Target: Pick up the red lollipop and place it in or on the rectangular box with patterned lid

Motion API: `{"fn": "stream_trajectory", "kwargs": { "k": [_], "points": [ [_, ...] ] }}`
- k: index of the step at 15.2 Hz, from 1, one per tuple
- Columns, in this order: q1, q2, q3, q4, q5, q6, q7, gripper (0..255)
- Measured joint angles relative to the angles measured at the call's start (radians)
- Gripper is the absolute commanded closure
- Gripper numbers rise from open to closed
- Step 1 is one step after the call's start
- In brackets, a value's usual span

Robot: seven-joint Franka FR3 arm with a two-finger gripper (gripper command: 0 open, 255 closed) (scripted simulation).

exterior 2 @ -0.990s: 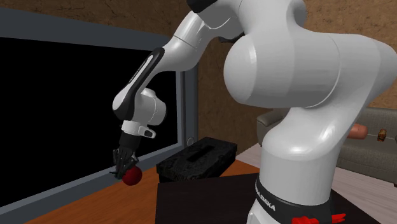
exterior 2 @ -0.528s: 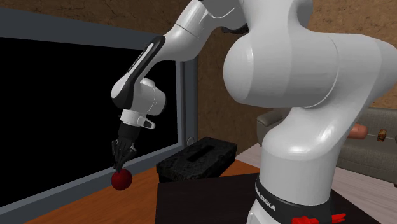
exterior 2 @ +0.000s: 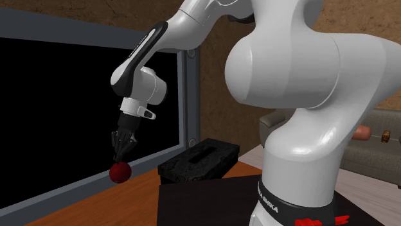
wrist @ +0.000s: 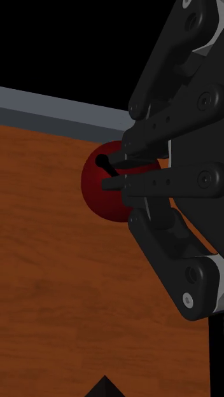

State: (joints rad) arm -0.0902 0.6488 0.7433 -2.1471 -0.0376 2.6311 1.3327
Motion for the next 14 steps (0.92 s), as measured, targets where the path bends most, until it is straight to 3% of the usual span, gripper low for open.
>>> {"fn": "stream_trajectory", "kwargs": {
  "k": [11, 14],
  "points": [
    [-0.085, -0.122, 0.101, -0.018, 0.070, -0.102, -0.010, 255],
    [-0.158, -0.152, 0.123, -0.047, 0.091, -0.121, -0.066, 255]
  ]
}}
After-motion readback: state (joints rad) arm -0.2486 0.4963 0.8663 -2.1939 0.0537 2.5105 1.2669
